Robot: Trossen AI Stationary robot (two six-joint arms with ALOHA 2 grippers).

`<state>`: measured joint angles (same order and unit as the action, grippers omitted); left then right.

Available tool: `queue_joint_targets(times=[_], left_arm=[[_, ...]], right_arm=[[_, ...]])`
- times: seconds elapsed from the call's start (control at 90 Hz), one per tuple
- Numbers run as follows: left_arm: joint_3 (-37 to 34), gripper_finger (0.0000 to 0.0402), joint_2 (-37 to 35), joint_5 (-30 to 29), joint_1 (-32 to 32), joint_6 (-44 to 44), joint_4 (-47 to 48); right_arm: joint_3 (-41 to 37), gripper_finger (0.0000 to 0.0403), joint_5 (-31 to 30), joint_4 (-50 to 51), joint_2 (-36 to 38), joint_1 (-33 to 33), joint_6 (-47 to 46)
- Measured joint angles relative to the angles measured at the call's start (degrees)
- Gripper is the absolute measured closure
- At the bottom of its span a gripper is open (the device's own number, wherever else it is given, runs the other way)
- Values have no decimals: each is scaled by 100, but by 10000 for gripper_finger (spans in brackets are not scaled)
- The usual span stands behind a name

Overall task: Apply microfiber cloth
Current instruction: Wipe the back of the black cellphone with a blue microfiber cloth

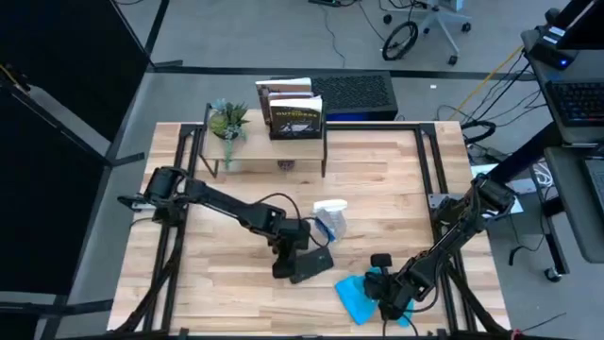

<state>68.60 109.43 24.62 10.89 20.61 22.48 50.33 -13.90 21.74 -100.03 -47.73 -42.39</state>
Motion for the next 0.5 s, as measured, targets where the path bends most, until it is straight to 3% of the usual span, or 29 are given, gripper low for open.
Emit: queue_joint_targets(times=[0.311, 0.5], left_arm=[[0, 276, -75, 244, -182, 413, 35], [8, 276, -262, -296, 568, 1043, -107]], right_arm=[[-5, 397, -216, -212, 0, 14, 131], [248, 397, -268, -167, -37, 225, 626]])
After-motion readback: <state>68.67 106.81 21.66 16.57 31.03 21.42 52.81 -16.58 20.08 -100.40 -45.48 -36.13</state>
